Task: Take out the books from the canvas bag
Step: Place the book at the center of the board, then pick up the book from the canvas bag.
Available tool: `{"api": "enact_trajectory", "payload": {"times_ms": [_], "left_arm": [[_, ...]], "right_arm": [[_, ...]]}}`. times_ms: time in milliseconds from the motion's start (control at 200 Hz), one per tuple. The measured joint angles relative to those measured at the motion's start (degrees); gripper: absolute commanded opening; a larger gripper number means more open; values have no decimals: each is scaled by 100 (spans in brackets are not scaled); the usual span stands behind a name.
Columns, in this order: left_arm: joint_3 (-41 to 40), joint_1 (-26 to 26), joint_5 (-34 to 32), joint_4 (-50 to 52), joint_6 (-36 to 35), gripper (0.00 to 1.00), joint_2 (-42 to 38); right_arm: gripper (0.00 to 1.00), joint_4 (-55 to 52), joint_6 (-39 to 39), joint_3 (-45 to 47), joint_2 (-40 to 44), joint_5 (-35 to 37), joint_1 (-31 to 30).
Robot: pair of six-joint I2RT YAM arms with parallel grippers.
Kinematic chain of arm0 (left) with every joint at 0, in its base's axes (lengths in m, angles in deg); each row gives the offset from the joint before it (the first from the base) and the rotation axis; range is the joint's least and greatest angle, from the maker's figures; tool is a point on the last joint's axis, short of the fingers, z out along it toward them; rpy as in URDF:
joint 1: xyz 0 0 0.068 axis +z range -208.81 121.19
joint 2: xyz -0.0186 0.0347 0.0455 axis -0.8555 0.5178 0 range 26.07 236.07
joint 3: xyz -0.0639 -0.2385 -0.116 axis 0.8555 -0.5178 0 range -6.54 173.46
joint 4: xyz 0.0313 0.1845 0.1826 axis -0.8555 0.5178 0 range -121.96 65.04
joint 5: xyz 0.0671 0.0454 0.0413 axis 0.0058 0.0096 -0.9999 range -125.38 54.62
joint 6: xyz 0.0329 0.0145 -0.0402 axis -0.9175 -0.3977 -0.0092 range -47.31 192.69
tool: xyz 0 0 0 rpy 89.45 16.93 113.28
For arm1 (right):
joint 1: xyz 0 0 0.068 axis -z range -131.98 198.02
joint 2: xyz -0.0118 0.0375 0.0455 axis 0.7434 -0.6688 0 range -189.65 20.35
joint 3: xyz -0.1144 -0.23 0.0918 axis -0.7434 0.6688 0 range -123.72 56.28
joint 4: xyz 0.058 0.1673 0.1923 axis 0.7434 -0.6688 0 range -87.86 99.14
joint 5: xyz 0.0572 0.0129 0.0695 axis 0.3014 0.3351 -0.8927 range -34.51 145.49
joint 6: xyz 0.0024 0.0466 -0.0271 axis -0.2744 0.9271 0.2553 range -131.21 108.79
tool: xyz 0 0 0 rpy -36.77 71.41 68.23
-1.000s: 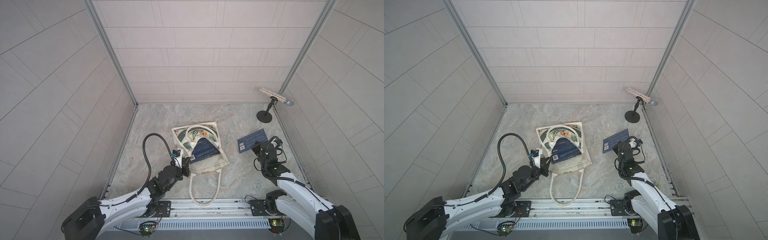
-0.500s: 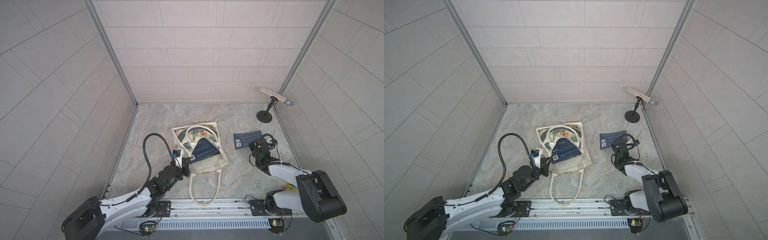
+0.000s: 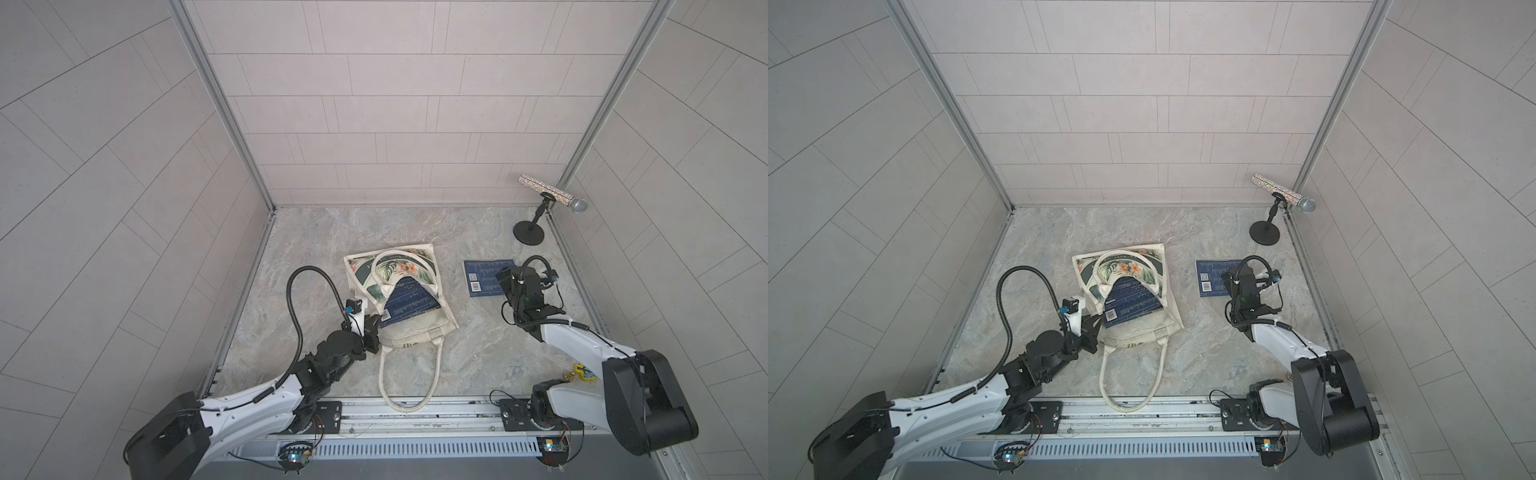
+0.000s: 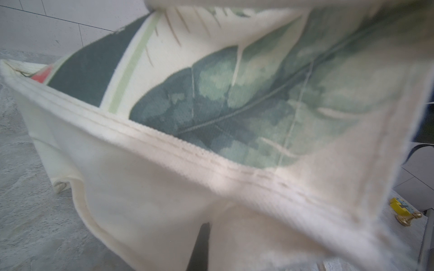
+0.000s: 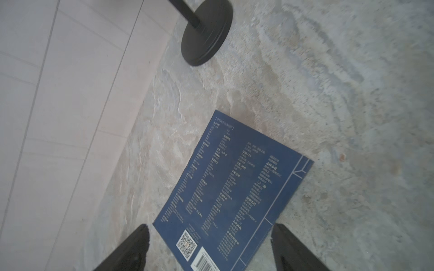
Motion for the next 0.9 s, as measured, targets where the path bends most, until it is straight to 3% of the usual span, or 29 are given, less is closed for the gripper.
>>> {"api": "enact_trajectory", "payload": {"times_ms": [180,270,400,585,770,901], "left_arm": [[0,2,83,9,-4,0,-7],[0,4,133,-4,-22,0,-7],[-2,4,240,-26,-28,0,-4],[-2,7,334,-48,-70,0,13],[-2,7,387,-90,-90,0,81],[-2,7,435,-92,-94,0,85]], "right_arm": [[96,-960,-339,-286,780,-267,-11],[94,-1368,-415,-319,1270,-363,-350],[92,-1875,-442,-273,2129,98,-1904],[88,-2275,-186,-243,2780,1617,-4398],[84,-2072,238,-39,2269,3091,-6321],[82,-1456,238,96,1449,3392,-6870]]}}
